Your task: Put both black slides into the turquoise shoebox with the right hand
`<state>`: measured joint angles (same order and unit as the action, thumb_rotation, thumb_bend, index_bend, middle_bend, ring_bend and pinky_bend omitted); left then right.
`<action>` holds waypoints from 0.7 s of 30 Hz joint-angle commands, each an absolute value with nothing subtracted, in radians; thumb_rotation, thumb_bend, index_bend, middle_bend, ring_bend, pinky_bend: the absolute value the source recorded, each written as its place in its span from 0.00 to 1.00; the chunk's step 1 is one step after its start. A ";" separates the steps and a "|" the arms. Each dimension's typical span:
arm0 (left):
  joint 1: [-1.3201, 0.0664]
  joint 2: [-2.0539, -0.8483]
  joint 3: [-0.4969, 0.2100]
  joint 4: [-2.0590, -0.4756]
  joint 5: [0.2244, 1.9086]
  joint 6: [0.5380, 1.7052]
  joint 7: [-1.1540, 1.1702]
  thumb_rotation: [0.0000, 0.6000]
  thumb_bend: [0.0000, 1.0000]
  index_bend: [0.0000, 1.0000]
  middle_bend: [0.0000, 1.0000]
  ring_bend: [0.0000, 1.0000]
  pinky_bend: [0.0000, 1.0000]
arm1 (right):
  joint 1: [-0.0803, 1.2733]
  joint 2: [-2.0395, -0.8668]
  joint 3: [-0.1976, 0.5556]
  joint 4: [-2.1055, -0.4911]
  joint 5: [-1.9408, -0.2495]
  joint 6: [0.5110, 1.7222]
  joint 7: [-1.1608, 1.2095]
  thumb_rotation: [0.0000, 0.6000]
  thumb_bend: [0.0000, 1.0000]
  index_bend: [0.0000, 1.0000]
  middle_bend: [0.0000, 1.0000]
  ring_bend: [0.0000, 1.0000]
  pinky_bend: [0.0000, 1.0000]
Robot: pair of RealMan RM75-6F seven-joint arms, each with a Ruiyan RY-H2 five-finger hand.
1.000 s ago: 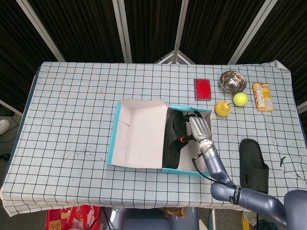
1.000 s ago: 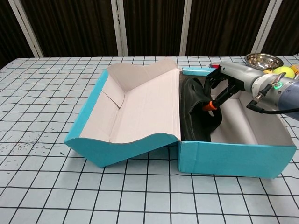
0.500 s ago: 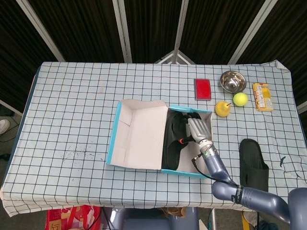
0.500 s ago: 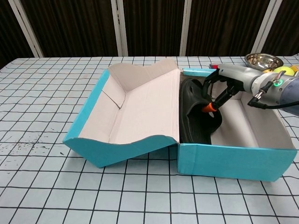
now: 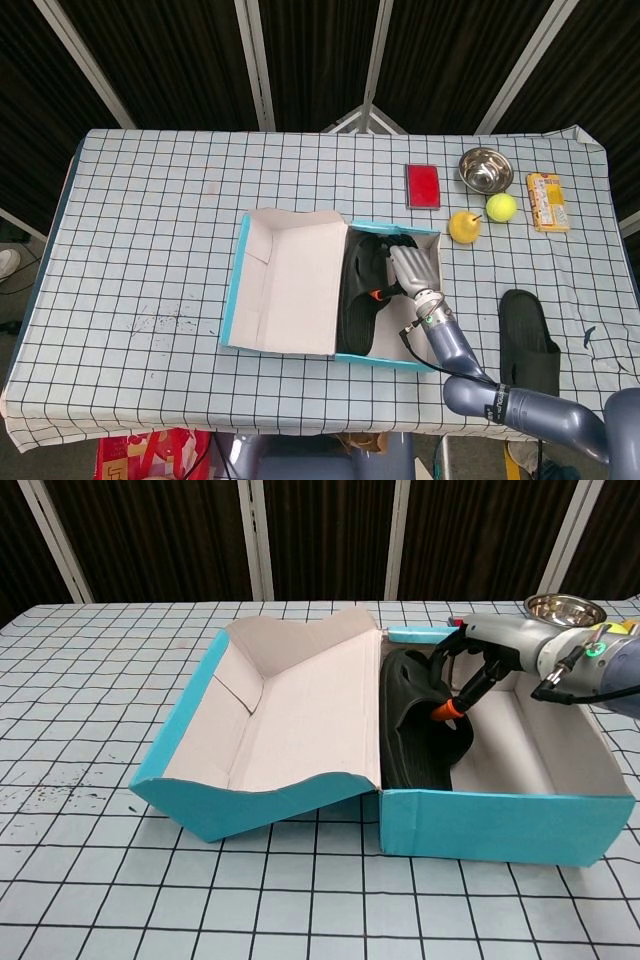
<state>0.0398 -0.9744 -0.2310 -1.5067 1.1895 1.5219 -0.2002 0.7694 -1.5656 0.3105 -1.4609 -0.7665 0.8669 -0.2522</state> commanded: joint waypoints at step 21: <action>0.040 -0.975 -0.230 -1.508 1.190 1.522 -0.197 1.00 0.81 0.23 0.10 0.06 0.14 | 0.819 -1.510 0.283 -1.530 -0.622 0.891 -0.349 1.00 0.00 0.00 0.13 0.03 0.00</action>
<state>0.0396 -0.9746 -0.2299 -1.5081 1.1901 1.5216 -0.1972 0.8146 -1.5136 0.2868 -1.5256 -0.6296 0.8877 -0.3406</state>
